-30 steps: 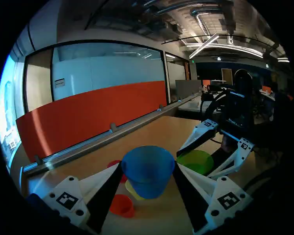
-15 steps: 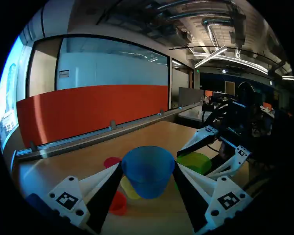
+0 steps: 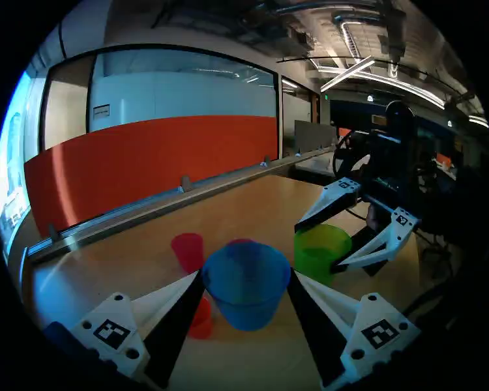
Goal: Pour water
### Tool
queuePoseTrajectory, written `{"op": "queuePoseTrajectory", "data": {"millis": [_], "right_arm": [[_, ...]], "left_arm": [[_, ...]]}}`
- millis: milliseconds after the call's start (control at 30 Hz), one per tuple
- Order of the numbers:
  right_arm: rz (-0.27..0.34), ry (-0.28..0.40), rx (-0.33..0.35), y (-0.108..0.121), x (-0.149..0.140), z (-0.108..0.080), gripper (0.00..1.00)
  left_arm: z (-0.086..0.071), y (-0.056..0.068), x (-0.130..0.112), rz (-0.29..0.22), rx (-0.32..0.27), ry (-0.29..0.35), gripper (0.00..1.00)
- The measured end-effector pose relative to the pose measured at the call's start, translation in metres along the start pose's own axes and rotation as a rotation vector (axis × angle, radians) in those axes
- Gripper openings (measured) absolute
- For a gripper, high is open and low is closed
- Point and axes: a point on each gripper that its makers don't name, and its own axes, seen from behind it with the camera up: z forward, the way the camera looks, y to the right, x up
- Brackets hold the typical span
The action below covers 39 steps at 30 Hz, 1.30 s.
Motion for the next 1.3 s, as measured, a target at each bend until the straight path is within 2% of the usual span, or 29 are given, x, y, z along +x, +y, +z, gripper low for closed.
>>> {"op": "queuePoseTrajectory", "data": {"millis": [100,267,567,800,1100,1300], "right_arm": [[0.011,-0.04,0.006,0.003,-0.012,-0.001,0.95],[0.021,-0.109,0.015,0.008,-0.032,-0.001,0.95],[-0.005,-0.246,0.025,0.019,-0.072,-0.002,0.95],[0.01,-0.273,0.017,0.029,-0.087,-0.002,0.95],[0.006,-0.303,0.013,0.036,-0.097,0.0,0.95],[0.005,-0.329,0.013,0.038,-0.107,0.001,0.95]], "left_arm": [[0.003,0.003,-0.013,0.016,-0.002,-0.028,0.87],[0.009,0.007,-0.035,0.011,-0.008,-0.07,0.87],[0.018,0.014,-0.061,0.003,-0.037,-0.115,0.87],[0.021,0.021,-0.076,0.03,-0.051,-0.145,0.87],[0.027,0.02,-0.091,0.03,-0.055,-0.174,0.87],[0.031,0.018,-0.102,0.056,-0.05,-0.201,0.87]]}}
